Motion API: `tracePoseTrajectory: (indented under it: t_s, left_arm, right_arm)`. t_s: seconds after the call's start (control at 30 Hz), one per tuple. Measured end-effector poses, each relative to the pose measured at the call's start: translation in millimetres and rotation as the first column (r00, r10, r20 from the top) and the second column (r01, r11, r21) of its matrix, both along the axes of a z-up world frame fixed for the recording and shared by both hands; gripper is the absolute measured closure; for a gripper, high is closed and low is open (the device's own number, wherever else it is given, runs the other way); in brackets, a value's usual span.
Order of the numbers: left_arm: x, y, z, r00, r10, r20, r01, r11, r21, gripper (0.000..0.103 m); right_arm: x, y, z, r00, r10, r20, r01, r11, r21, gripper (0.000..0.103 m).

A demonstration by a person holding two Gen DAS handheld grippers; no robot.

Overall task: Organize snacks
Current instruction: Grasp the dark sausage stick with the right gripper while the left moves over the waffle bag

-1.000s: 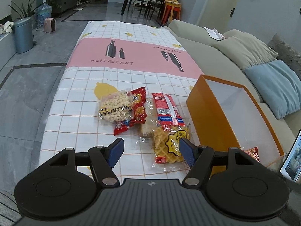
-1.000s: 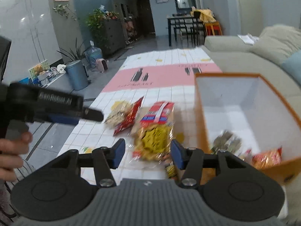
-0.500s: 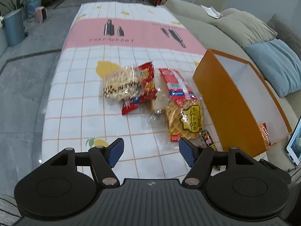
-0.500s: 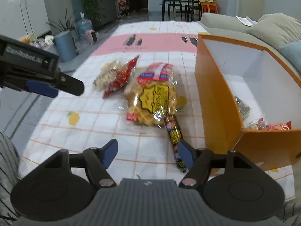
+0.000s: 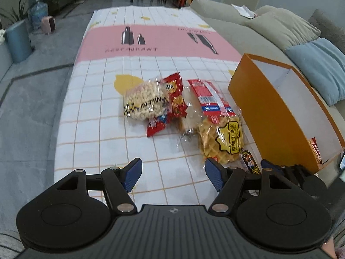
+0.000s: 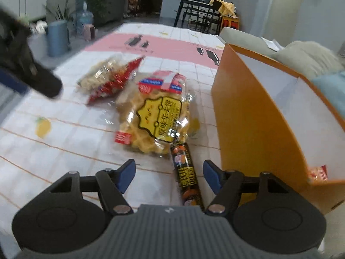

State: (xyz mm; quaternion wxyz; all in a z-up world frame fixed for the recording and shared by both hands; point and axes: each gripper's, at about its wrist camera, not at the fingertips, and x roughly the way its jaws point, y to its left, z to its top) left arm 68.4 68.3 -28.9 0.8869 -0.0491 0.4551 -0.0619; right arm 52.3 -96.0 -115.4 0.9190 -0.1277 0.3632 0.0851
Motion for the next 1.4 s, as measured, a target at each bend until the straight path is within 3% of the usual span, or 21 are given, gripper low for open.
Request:
tracePoseTrajectory:
  t_s: [0.03,0.1,0.23,0.27,0.4,0.53,0.6,0.63,0.7,0.8,0.9,1.07,1.17,1.4]
  left_arm:
    - [-0.3,0.2,0.2,1.000,0.000,0.001,0.000,1.000,0.002,0.024]
    - [-0.2,0.9,-1.0,1.000,0.003,-0.004,-0.003,1.000,0.004,0.024]
    - [0.4,3.5,-3.6,1.000,0.018,-0.019,-0.018,1.000,0.007,0.024]
    - [0.2,4.6,-3.5,1.000,0.022,-0.020,-0.022,1.000,0.004,0.024]
    - [0.3,6.0,-3.6,0.999,0.033,-0.028,-0.033,0.999,-0.010,0.024]
    - [0.7,0.7,-4.9,0.999,0.024,-0.033,-0.024,1.000,-0.007,0.024]
    - [0.5,-3.2,-5.2,0.999,0.016,-0.032,-0.016,1.000,-0.001,0.024]
    - [-0.1,-5.8,-4.9,0.999,0.008,-0.031,-0.008,1.000,0.002,0.024]
    - [-2.1,-9.7,-3.7,1.000,-0.008,-0.023,0.008,1.000,0.000,0.024]
    - [-3.2,-14.2,-2.2,1.000,-0.031,-0.005,0.031,0.999,-0.023,0.024]
    - [-1.7,-20.5,-1.6,0.999,-0.042,0.022,0.042,0.998,-0.037,0.024]
    - [1.0,-26.4,12.2,0.986,-0.077,0.147,0.098,0.986,-0.138,0.024]
    - [6.5,-32.5,17.8,0.978,-0.102,0.181,0.132,0.978,-0.163,0.019]
    - [31.2,-63.8,8.8,0.978,-0.160,0.134,0.173,0.981,-0.089,0.019]
  right_arm:
    - [2.6,1.6,-3.2,1.000,-0.012,-0.001,0.012,1.000,-0.025,0.054]
    - [7.6,3.1,-9.5,0.999,-0.032,-0.016,0.031,0.997,-0.064,0.058]
    - [15.0,-5.6,-1.9,0.995,-0.064,-0.071,0.066,0.998,0.014,0.080]
    - [15.9,-8.6,0.4,0.994,-0.065,-0.092,0.069,0.997,0.047,0.082]
    - [13.9,-19.0,6.2,0.979,-0.085,-0.188,0.120,0.976,0.183,0.082]
    - [5.7,-17.8,1.6,0.974,-0.068,-0.215,0.118,0.966,0.229,0.070]
    - [8.1,-14.1,-0.3,0.982,-0.042,-0.186,0.082,0.974,0.209,0.071]
    - [9.8,-11.2,-0.5,0.984,-0.034,-0.177,0.067,0.981,0.183,0.080]
    - [10.8,-9.9,0.8,0.983,-0.043,-0.180,0.070,0.986,0.150,0.081]
    - [10.0,-16.9,2.5,0.978,-0.055,-0.200,0.094,0.977,0.192,0.081]
    - [4.9,-12.8,3.6,0.984,-0.045,-0.172,0.068,0.989,0.134,0.081]
    - [5.3,-14.0,11.5,0.977,-0.039,-0.210,0.079,0.980,0.184,0.081]
    - [3.8,-13.6,16.2,0.980,-0.019,-0.197,0.058,0.980,0.190,0.081]
    - [10.6,-14.8,5.4,0.977,-0.008,-0.214,0.045,0.985,0.168,0.081]
